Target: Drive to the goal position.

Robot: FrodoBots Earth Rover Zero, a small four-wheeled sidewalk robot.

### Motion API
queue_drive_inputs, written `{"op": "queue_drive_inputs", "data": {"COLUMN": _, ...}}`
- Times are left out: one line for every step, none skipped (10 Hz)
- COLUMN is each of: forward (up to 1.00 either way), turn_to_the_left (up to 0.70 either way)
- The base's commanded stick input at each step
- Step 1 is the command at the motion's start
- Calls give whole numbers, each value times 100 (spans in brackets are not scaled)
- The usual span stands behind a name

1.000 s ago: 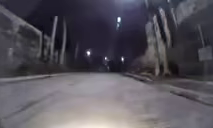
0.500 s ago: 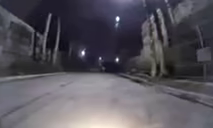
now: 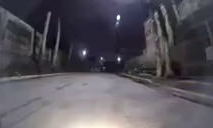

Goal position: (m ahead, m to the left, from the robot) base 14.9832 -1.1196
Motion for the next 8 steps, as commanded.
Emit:
{"op": "queue_drive_inputs", "data": {"forward": 70, "turn_to_the_left": 0}}
{"op": "queue_drive_inputs", "data": {"forward": 70, "turn_to_the_left": 0}}
{"op": "queue_drive_inputs", "data": {"forward": 70, "turn_to_the_left": 0}}
{"op": "queue_drive_inputs", "data": {"forward": 70, "turn_to_the_left": 0}}
{"op": "queue_drive_inputs", "data": {"forward": 70, "turn_to_the_left": 0}}
{"op": "queue_drive_inputs", "data": {"forward": 70, "turn_to_the_left": 0}}
{"op": "queue_drive_inputs", "data": {"forward": 70, "turn_to_the_left": 0}}
{"op": "queue_drive_inputs", "data": {"forward": 70, "turn_to_the_left": 0}}
